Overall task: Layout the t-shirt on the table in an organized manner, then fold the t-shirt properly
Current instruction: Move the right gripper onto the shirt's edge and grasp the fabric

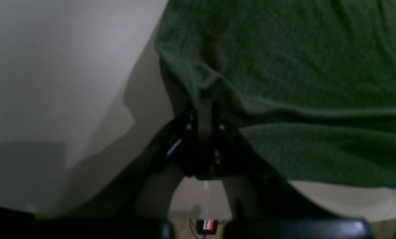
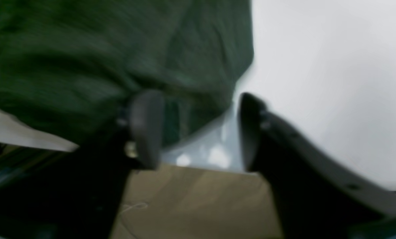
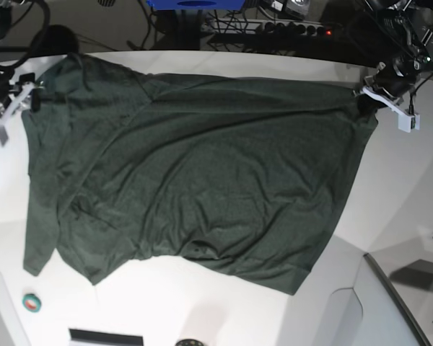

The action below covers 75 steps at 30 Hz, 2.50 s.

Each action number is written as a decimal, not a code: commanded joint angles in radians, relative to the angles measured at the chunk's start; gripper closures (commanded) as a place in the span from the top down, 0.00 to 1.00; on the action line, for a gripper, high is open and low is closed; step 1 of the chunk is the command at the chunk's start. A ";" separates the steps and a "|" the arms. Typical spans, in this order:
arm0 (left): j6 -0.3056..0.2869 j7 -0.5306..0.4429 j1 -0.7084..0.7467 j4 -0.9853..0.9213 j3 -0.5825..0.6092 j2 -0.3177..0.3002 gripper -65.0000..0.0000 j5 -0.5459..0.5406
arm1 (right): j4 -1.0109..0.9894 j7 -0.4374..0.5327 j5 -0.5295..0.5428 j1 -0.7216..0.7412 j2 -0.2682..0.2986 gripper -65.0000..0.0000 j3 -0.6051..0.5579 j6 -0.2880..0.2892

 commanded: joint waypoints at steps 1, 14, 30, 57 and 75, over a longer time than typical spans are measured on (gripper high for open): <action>-0.009 -0.011 0.001 0.016 -0.004 -0.015 0.00 -0.014 | 0.044 0.006 0.012 -0.006 0.011 0.42 -0.039 0.004; -0.009 -0.011 0.021 0.015 -0.004 -0.017 0.00 -0.014 | -0.077 0.092 -0.379 0.048 -0.059 0.51 -0.598 -0.066; -0.009 -0.011 0.021 0.015 -0.006 -0.021 0.00 -0.014 | -0.198 0.098 -0.378 0.103 -0.059 0.48 -0.702 -0.066; -0.009 -0.011 0.021 0.024 -0.014 -0.035 0.00 -0.014 | -0.054 0.079 -0.382 0.010 -0.049 0.09 -0.693 -0.066; -0.009 -0.011 0.021 0.022 -0.014 -0.037 0.00 -0.014 | -0.002 0.047 -0.381 -0.010 -0.030 0.10 -0.693 -0.066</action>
